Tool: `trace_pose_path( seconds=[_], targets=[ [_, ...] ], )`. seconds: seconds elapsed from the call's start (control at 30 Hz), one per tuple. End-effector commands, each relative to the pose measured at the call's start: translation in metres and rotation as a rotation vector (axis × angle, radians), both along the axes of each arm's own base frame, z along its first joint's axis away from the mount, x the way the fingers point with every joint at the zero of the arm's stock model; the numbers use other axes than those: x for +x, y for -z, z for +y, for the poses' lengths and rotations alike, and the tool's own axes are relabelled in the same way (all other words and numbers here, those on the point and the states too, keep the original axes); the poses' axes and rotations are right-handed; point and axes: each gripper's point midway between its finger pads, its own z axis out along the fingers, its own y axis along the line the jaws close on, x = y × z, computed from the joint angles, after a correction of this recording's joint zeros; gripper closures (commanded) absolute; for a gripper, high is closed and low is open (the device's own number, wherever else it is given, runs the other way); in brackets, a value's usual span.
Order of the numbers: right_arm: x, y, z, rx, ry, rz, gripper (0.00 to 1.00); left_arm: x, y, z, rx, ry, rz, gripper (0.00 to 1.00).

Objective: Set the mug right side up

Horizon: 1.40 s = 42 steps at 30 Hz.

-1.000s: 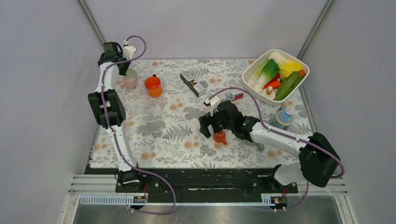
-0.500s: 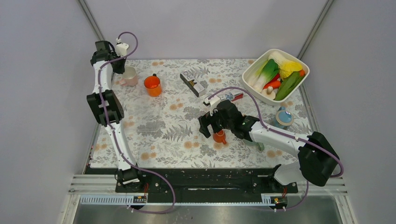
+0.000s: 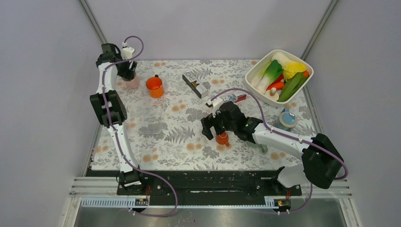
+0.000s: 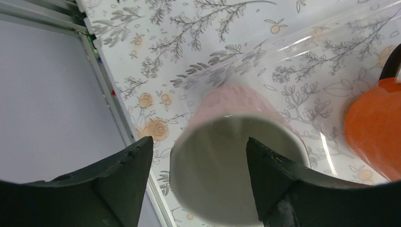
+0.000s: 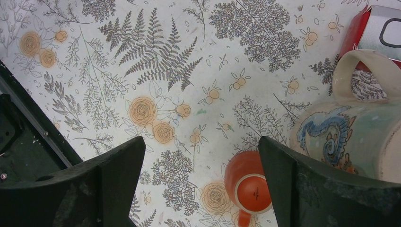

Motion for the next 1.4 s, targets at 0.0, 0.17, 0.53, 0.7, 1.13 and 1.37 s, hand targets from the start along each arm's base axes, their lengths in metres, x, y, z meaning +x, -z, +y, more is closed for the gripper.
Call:
trace_pose_path(
  seconds=[0.0, 0.17, 0.53, 0.7, 1.13, 1.37],
  targets=[
    [0.006, -0.022, 0.004, 0.046, 0.009, -0.025, 0.01, 0.009, -0.034, 0.009, 0.087, -0.039, -0.091, 0.24],
    [0.005, -0.022, 0.004, 0.044, 0.004, -0.022, 0.01, 0.006, -0.082, 0.011, 0.109, -0.05, -0.211, 0.2],
    [0.0, -0.022, 0.002, 0.052, 0.002, -0.019, 0.01, 0.004, -0.036, 0.001, 0.132, 0.036, -0.081, 0.37],
    [-0.001, -0.023, -0.002, 0.051, 0.007, -0.026, 0.01, -0.001, -0.008, 0.002, 0.158, 0.037, -0.022, 0.39],
    [-0.002, -0.024, -0.005, 0.048, 0.016, -0.027, 0.01, -0.003, -0.017, -0.014, 0.052, 0.054, -0.047, 1.0],
    [-0.003, -0.02, -0.004, 0.043, 0.012, -0.011, 0.01, 0.005, -0.027, -0.027, -0.067, 0.068, -0.043, 1.0]
  ],
)
